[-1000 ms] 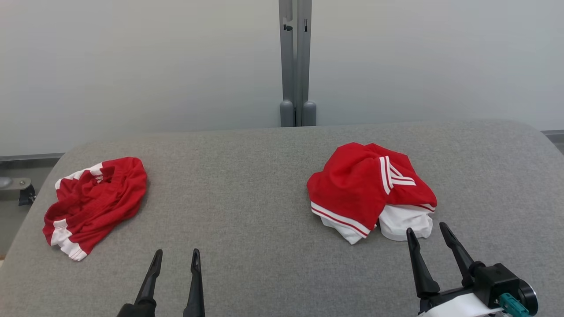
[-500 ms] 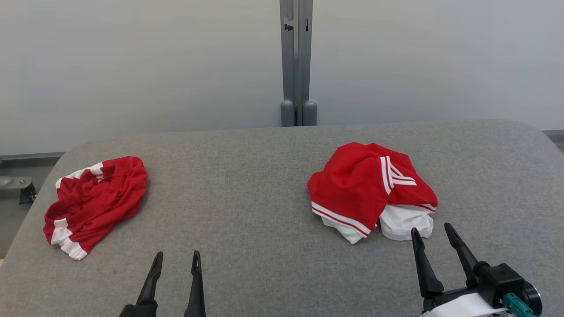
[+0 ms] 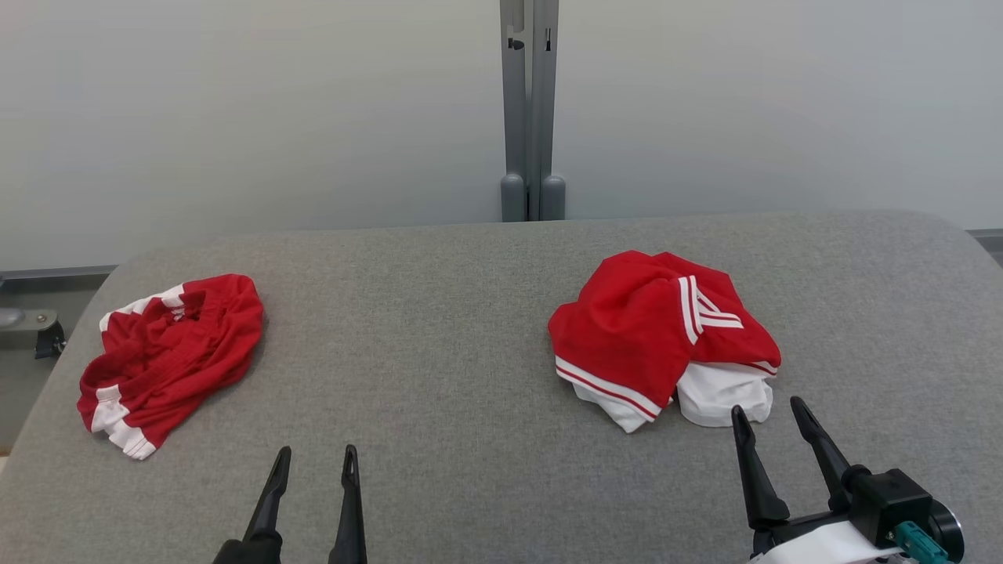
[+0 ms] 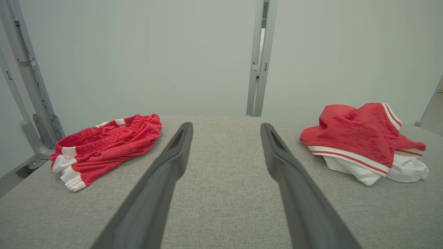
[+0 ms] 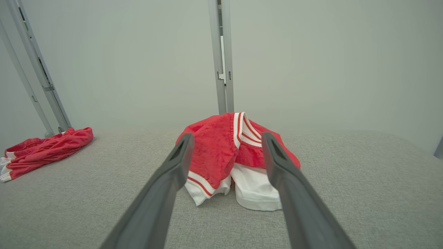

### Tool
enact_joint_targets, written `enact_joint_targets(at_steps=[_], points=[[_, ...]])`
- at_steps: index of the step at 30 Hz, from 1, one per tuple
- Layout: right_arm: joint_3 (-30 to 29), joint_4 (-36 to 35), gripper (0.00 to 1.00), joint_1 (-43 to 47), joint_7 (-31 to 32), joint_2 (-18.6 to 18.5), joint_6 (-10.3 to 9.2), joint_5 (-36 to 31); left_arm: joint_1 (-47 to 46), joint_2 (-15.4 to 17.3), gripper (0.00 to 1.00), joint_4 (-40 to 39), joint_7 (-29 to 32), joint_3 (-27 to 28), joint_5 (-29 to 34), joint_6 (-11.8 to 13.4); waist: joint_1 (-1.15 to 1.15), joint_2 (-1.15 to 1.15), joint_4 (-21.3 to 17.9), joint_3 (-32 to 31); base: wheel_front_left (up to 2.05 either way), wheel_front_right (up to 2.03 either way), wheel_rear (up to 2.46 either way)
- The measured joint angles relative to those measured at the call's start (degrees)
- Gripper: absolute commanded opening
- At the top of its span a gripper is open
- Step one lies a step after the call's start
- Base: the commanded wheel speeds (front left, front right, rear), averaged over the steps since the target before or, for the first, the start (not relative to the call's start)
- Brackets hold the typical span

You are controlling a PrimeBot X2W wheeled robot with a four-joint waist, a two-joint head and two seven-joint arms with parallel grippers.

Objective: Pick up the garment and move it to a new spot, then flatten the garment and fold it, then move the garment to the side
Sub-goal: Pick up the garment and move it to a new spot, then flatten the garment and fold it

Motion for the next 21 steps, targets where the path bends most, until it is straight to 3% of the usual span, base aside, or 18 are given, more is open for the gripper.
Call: enact_joint_targets(at_steps=[21], points=[[-0.09,0.46,1.0,-0.03,0.0,0.0,0.0,0.58,-0.37,0.0,1.0,0.2,0.0,-0.21,0.18,0.27,0.0,0.0,-0.01,0.27,0.0,0.0,0.0]])
